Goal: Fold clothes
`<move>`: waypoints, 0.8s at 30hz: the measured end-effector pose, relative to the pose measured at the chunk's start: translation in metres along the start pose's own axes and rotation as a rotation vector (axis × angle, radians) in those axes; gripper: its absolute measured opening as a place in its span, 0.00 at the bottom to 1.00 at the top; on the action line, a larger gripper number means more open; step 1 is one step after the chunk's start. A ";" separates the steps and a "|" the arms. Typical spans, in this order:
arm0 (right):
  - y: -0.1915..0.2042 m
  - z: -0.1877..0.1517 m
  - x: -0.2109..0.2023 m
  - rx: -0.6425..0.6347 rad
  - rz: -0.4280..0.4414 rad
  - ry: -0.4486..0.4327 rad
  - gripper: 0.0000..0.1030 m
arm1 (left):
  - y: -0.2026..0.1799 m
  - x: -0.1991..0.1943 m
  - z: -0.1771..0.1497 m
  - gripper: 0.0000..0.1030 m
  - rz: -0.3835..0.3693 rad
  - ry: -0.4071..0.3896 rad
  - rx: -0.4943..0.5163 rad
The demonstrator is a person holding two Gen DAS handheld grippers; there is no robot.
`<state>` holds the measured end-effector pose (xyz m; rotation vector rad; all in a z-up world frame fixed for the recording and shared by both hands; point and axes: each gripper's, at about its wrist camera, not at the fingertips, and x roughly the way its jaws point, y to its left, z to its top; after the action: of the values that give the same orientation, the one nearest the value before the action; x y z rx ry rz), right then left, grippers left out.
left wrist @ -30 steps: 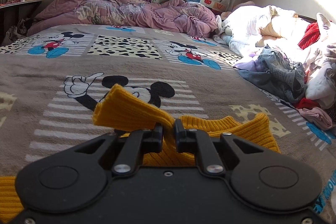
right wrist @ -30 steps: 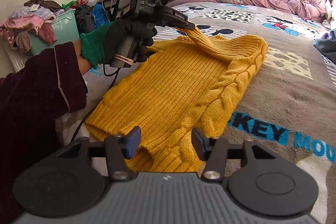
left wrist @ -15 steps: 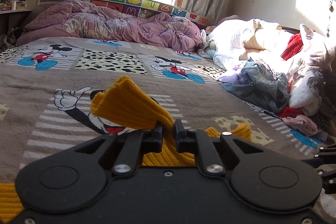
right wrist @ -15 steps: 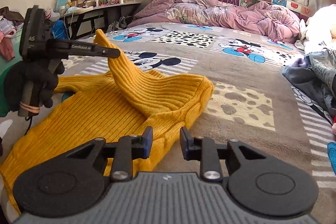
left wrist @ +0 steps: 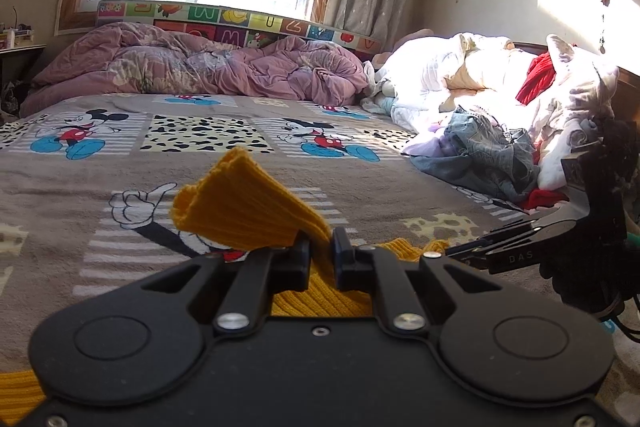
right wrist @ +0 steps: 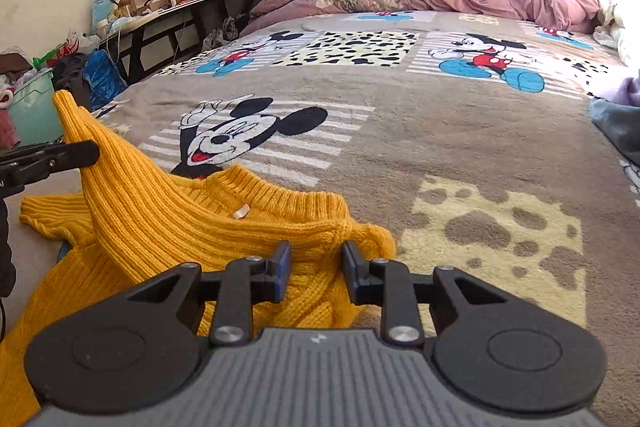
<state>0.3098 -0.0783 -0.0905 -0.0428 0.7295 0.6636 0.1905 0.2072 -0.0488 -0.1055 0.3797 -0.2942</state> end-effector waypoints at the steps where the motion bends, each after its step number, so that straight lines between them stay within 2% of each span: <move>1: 0.001 -0.002 0.004 -0.010 0.002 0.004 0.29 | 0.000 0.001 -0.002 0.09 0.002 0.006 0.008; 9: -0.004 -0.003 0.003 0.016 0.014 0.004 0.28 | -0.014 0.005 -0.008 0.09 0.007 0.015 0.081; 15: -0.017 0.002 -0.019 0.187 0.052 -0.037 0.31 | -0.029 -0.006 -0.005 0.09 -0.027 -0.031 0.153; 20: -0.031 -0.006 -0.022 0.366 0.143 -0.024 0.31 | -0.046 -0.026 -0.003 0.09 -0.130 -0.105 0.228; 24: -0.040 -0.013 -0.007 0.486 0.190 0.005 0.31 | -0.076 -0.042 -0.010 0.09 -0.264 -0.143 0.359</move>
<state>0.3212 -0.1175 -0.1032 0.4758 0.8909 0.6512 0.1299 0.1468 -0.0316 0.1769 0.1657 -0.6069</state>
